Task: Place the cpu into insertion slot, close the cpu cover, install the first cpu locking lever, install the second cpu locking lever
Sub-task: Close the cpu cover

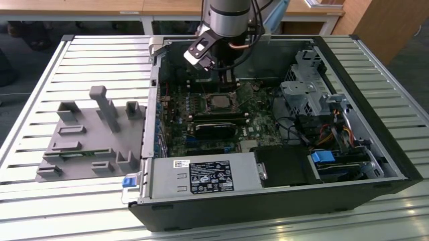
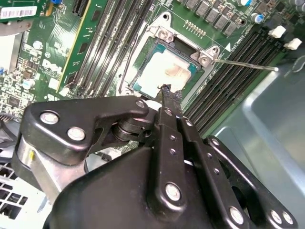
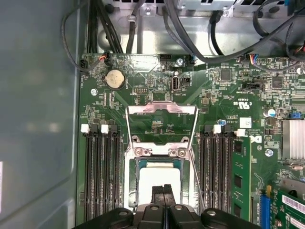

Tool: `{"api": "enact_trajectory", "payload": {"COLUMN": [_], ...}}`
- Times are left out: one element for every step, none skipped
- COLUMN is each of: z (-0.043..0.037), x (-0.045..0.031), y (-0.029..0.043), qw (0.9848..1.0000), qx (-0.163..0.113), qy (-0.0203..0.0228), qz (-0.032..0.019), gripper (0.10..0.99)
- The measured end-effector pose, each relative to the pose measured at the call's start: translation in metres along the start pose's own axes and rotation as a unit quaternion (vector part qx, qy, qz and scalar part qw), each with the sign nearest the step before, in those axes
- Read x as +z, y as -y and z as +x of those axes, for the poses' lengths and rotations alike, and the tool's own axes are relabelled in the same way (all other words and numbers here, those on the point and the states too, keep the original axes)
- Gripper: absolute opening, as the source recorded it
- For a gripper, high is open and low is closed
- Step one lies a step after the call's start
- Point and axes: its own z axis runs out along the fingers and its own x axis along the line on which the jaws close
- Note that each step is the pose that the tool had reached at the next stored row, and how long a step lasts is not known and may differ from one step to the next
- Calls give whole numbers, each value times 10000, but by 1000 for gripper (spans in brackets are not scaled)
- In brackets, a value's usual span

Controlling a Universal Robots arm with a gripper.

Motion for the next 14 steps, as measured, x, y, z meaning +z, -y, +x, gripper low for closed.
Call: {"api": "enact_trajectory", "payload": {"z": [0, 0, 0, 1, 1, 1, -1, -5, -12, -21, -32, -42, -50, -56], "x": [-16, -29, -39, -41, -41, -41, -41, -42, -42, -42, -42, -42, -42, -42], "y": [-1, -1, -1, -1, -2, -2, -2, -2, -2, -2, -2, -2, -2, -4], "qw": [10000, 10000, 10000, 10000, 10000, 10000, 10000, 10000, 10000, 10000, 10000, 10000, 10000, 10000], "qx": [0, 0, 0, 0, -1, 0, 0, -1, -1, 0, 0, 0, 0, 0], "qy": [1, 1, 1, 0, -1, -1, 0, 1, 1, 1, 0, 0, 0, 0], "qz": [0, 0, 0, 1, 1, 0, 1, 2, 2, 2, 1, 1, 1, 1], "gripper": [106, 106, 106, 106, 106, 106, 106, 106, 106, 106, 106, 106, 106, 106]}}
